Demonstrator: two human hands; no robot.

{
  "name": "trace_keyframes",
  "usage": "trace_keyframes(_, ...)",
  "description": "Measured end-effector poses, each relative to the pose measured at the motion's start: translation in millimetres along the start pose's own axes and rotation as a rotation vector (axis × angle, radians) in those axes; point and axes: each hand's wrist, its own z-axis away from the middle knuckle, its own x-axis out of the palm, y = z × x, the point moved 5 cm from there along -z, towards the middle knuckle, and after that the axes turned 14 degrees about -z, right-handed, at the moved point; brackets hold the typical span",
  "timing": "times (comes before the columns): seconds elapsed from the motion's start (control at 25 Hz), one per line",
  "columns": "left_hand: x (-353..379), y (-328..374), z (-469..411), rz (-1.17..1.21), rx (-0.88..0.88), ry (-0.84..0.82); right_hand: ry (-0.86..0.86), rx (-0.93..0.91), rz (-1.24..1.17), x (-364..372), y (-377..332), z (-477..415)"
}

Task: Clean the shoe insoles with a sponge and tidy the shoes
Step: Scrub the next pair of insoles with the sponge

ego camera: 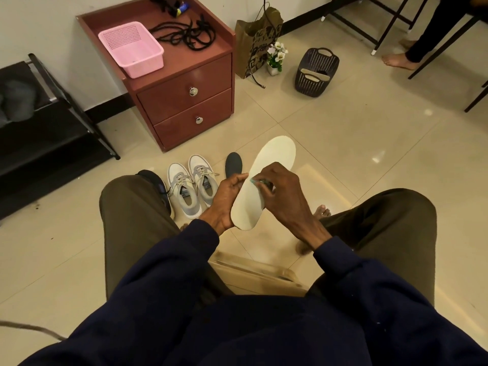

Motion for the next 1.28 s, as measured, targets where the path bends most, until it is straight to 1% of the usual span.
trace_keyframes(0.04,1.3,0.5,0.0,0.025,-0.014,-0.02,-0.04,-0.021,-0.039,5.4,-9.6,4.8)
trace_keyframes(0.16,4.3,2.8,0.7,0.163,-0.01,-0.1,-0.257,-0.137,-0.171,27.8,-44.2,25.7)
trace_keyframes(0.2,3.1,3.7,0.0,0.198,-0.003,-0.109,-0.3,-0.168,-0.189,30.0,-47.3,25.8)
trace_keyframes(0.24,0.8,3.0,-2.4,0.219,-0.004,-0.103,-0.293,-0.177,-0.171,28.5,-43.1,21.4)
trace_keyframes(0.32,-0.3,5.1,-4.3,0.216,0.036,-0.1,-0.148,-0.133,-0.079,16.2,-24.1,7.8)
trace_keyframes(0.36,-1.6,6.1,-4.2,0.203,0.04,-0.073,-0.082,-0.099,-0.05,8.6,-15.9,3.6)
trace_keyframes(0.4,-1.6,5.8,-4.7,0.222,0.041,-0.076,-0.052,-0.079,-0.048,4.3,-11.9,3.5)
trace_keyframes(0.44,-1.2,5.1,-4.3,0.243,0.036,-0.093,-0.067,-0.083,-0.071,5.7,-15.2,7.3)
trace_keyframes(0.52,-1.5,4.7,-6.6,0.31,0.029,-0.134,-0.221,-0.133,-0.142,21.3,-36.6,23.4)
trace_keyframes(0.6,-4.2,6.0,-9.0,0.357,0.054,-0.137,-0.364,-0.209,-0.175,34.5,-52.4,37.3)
trace_keyframes(0.64,-5.5,7.3,-8.8,0.362,0.057,-0.139,-0.366,-0.228,-0.17,34.1,-51.2,34.9)
trace_keyframes(0.68,-4.9,9.7,-8.5,0.378,0.067,-0.167,-0.306,-0.218,-0.156,29.4,-43.7,27.7)
trace_keyframes(0.76,-6.6,11.9,-9.7,0.328,0.091,-0.166,-0.12,-0.15,-0.118,12.7,-24.0,12.0)
trace_keyframes(0.8,-6.8,11.5,-10.1,0.304,0.089,-0.158,-0.07,-0.117,-0.114,6.7,-18.2,9.4)
trace_keyframes(0.84,-6.1,10.4,-10.5,0.304,0.079,-0.164,-0.068,-0.111,-0.118,5.8,-18.4,11.6)
trace_keyframes(0.88,-5.5,8.7,-11.1,0.33,0.068,-0.176,-0.116,-0.132,-0.124,10.7,-24.0,17.3)
trace_keyframes(0.96,-6.6,6.4,-11.6,0.37,0.055,-0.164,-0.284,-0.206,-0.132,27.3,-40.7,33.0)
trace_keyframes(1.0,-7.8,6.8,-12.0,0.388,0.052,-0.161,-0.335,-0.244,-0.128,30.4,-42.5,35.4)
trace_keyframes(1.04,-8.4,8.1,-13.1,0.401,0.062,-0.177,-0.337,-0.263,-0.122,28.7,-38.5,31.9)
trace_keyframes(1.08,-8.5,10.0,-13.5,0.392,0.083,-0.19,-0.287,-0.254,-0.113,23.0,-30.8,25.2)
trace_keyframes(1.16,-9.0,12.0,-14.8,0.336,0.115,-0.186,-0.126,-0.185,-0.082,7.4,-14.5,12.9)
trace_keyframes(1.2,-8.2,11.0,-14.8,0.331,0.112,-0.18,-0.084,-0.159,-0.079,3.3,-10.7,12.5)
trace_keyframes(1.24,-7.0,9.4,-14.4,0.346,0.099,-0.181,-0.092,-0.162,-0.089,4.3,-13.1,15.7)
trace_keyframes(1.28,-6.3,8.9,-13.8,0.372,0.082,-0.185,-0.146,-0.191,-0.105,10.3,-20.1,21.4)
